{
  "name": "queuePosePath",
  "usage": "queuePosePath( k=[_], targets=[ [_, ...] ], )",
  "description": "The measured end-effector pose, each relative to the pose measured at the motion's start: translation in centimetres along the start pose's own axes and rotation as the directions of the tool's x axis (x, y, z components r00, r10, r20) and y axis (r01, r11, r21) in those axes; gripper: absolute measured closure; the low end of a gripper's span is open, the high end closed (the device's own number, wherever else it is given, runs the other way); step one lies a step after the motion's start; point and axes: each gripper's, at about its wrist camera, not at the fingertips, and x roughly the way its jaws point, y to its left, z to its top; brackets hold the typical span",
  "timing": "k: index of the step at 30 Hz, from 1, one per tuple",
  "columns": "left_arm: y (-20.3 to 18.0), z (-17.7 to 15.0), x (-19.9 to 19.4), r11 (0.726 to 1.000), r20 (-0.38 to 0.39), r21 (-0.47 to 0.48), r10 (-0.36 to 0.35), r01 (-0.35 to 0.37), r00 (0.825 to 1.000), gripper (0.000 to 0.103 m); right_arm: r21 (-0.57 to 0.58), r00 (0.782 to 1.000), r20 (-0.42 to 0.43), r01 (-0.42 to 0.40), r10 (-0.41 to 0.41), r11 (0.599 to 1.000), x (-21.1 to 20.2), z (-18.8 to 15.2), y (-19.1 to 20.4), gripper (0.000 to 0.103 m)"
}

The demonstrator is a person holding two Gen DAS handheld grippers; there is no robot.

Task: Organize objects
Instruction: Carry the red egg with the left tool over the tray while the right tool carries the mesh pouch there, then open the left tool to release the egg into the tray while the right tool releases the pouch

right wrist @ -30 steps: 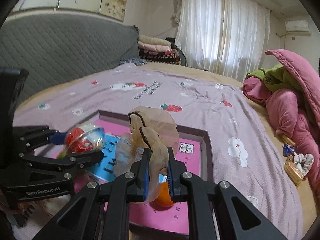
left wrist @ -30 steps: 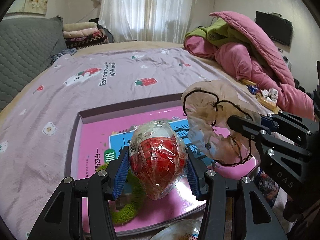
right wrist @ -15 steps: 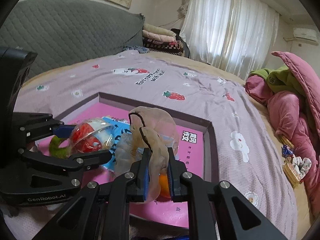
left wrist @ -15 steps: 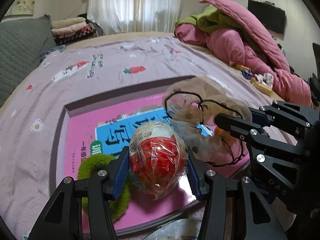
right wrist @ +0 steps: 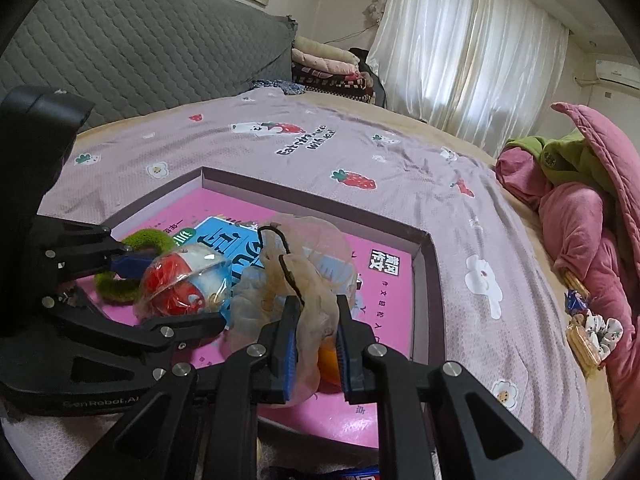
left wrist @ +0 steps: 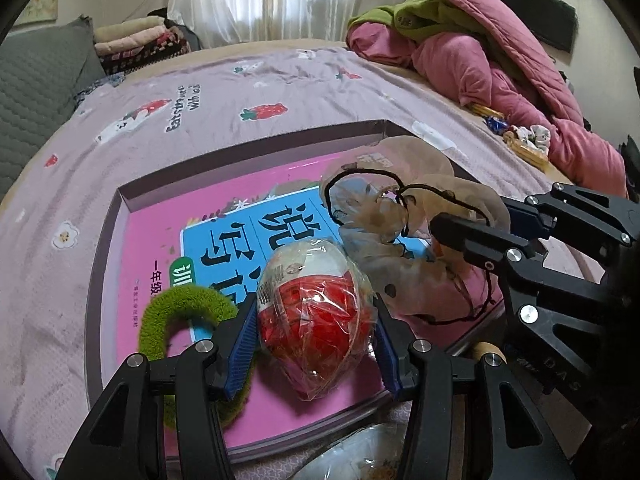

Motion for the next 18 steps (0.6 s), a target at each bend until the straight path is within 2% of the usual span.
queuePosePath(
  k=[5,18],
  targets=[
    [0.02,0.09,-0.21,1.000,-0.004,-0.002,-0.007,0.007,1.000,0.049,0.000,1.000,-0.007,-0.005,0.005,1.000,0.04,-0.09,-0.02,0.083],
    [0.04,0.16,-0.42,1.000,-0.018,-0.005,-0.016,0.016,1.000,0.049,0.001,1.000,0.008,0.005,-0.005,1.000,-0.66,-0.15,-0.27,0.068]
  ],
)
